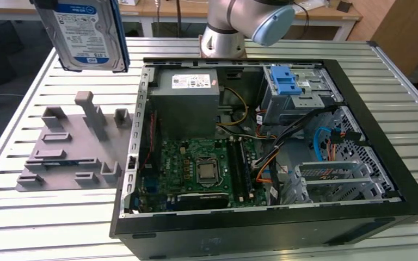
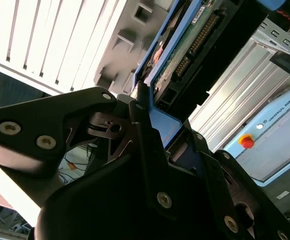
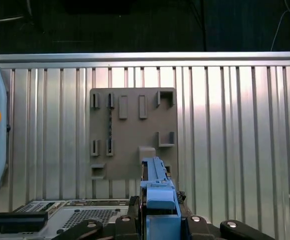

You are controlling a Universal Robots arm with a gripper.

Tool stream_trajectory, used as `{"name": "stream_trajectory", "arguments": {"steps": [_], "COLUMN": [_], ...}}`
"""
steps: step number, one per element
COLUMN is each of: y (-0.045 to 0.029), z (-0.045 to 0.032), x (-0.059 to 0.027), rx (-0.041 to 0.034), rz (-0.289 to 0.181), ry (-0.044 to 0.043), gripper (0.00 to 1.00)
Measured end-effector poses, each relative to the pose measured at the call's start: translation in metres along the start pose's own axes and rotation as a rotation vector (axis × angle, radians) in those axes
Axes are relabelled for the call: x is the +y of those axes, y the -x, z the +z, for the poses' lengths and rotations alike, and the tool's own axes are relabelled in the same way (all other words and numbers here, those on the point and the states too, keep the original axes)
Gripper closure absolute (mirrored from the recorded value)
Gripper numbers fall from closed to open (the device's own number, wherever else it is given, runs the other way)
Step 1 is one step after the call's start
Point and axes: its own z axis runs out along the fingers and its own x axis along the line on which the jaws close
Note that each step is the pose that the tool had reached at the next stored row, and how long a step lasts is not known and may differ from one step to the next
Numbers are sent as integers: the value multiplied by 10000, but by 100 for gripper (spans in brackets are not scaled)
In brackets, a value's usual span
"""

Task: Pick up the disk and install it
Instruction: 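Pick up the disk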

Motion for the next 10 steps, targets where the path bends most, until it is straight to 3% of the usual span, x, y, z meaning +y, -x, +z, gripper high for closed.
{"name": "stream_trajectory", "arguments": {"steps": [10], "y": [-19], "z": [-23], "x": [-311], "rx": [3], "rz": [0], "ry": [49], "gripper": [64]}}
